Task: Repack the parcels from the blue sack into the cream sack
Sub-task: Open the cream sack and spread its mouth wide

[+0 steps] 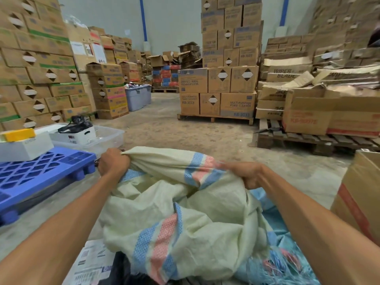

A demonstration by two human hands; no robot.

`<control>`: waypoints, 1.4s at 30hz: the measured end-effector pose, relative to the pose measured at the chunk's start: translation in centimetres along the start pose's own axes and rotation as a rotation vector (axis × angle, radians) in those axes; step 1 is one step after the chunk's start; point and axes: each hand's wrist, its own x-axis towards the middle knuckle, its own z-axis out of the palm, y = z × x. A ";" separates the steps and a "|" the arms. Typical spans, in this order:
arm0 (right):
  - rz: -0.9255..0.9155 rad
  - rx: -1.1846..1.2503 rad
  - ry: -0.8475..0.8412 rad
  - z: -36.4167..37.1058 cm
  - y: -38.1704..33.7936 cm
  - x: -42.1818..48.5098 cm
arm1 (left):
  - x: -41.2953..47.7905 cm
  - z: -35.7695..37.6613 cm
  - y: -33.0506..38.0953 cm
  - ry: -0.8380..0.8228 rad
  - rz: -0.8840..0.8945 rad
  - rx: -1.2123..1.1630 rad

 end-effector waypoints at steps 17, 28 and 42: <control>-0.104 0.345 0.480 0.7 -3.6 -4.1 | -1.5 -4.6 2.3 -0.829 0.475 -0.108; -0.119 -0.092 0.146 5.4 -10.3 -5.5 | -7.3 -1.1 10.7 -0.164 0.439 -0.156; -0.237 -0.278 0.882 0.5 -5.8 -2.1 | -3.0 -6.5 12.9 0.021 0.146 -0.332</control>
